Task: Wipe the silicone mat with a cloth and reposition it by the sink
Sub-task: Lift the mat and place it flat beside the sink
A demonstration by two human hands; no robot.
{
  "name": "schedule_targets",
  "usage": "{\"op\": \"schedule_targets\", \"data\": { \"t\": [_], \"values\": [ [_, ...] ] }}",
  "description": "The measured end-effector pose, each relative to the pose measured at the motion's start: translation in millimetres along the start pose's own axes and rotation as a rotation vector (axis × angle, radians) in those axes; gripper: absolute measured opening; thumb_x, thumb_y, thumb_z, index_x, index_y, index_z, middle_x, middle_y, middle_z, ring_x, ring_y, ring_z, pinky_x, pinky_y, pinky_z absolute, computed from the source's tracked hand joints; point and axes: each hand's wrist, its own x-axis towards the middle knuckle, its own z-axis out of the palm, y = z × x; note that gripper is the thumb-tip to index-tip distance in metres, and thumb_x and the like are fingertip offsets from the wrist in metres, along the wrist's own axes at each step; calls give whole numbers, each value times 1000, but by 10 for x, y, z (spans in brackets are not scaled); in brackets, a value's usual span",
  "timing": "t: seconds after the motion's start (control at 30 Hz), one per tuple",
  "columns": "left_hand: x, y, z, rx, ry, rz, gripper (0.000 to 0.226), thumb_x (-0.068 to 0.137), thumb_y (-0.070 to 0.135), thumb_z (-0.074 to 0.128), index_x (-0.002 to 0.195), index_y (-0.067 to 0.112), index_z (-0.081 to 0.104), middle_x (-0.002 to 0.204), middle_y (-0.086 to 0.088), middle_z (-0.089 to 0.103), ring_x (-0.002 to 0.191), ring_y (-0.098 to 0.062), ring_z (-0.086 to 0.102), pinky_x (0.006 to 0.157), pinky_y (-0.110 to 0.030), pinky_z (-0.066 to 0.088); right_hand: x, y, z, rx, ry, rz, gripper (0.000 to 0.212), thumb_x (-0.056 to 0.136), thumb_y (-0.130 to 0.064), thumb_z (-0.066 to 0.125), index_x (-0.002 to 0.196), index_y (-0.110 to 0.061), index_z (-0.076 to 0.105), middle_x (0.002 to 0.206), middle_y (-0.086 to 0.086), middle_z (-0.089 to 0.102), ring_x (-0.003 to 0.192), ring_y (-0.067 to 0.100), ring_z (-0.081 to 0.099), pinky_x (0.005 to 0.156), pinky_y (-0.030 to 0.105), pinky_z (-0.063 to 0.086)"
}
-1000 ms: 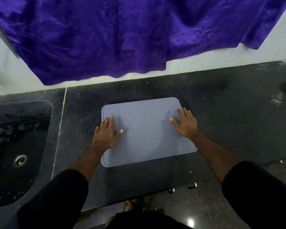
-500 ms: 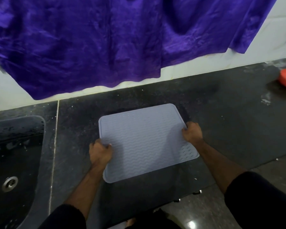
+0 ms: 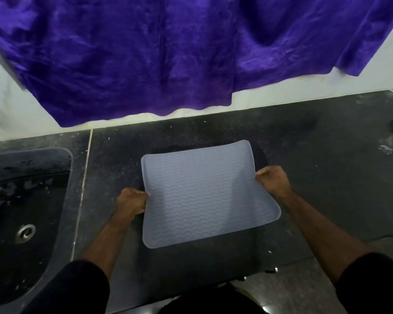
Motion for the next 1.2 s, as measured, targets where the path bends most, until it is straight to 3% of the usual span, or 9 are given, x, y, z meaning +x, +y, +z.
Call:
{"op": "schedule_targets", "data": {
  "t": [0.2, 0.33, 0.47, 0.53, 0.67, 1.2],
  "values": [
    [-437, 344, 105, -357, -147, 83, 6, 84, 1, 69, 81, 0, 64, 76, -13, 67, 54, -14, 67, 51, -24, 57, -369, -539, 165, 332, -149, -195, 14, 74, -8, 76, 68, -20, 71, 76, 1, 73, 65, 8, 67, 62, 23, 53],
    [-728, 644, 271, -404, -224, 156, 6, 85, 4, 69, 80, 3, 65, 67, -7, 68, 60, -14, 66, 57, -24, 59, -614, -856, 400, 416, -199, -291, 11, 74, -9, 77, 72, -18, 71, 70, -3, 70, 60, 1, 62, 60, 19, 50],
    [-889, 834, 482, -438, -259, 185, 9, 84, 7, 72, 78, 5, 66, 65, -5, 66, 59, -11, 64, 53, -20, 56, -808, -1016, 550, 421, -268, -359, 11, 74, -11, 78, 73, -19, 71, 68, -6, 69, 63, 5, 64, 64, 26, 54],
    [-927, 878, 553, -438, -268, 188, 9, 84, 8, 72, 86, 0, 69, 69, -7, 68, 58, -10, 66, 52, -18, 54, -878, -1055, 584, 424, -291, -386, 9, 75, -10, 77, 74, -18, 71, 70, -2, 70, 67, 10, 66, 68, 32, 56],
    [-961, 886, 578, -476, -278, 149, 22, 83, 8, 72, 100, -6, 68, 76, -11, 70, 60, -11, 69, 52, -18, 53, -919, -1058, 569, 444, -300, -392, 7, 77, -9, 75, 77, -14, 71, 73, 1, 71, 69, 13, 67, 71, 34, 57],
    [-1059, 924, 605, -523, -288, 107, 18, 86, 6, 68, 97, -8, 66, 75, -11, 68, 57, -10, 68, 51, -17, 53, -946, -1026, 563, 452, -276, -397, 5, 84, -10, 68, 89, -11, 70, 88, 4, 72, 84, 18, 68, 83, 42, 57]
  ]
}}
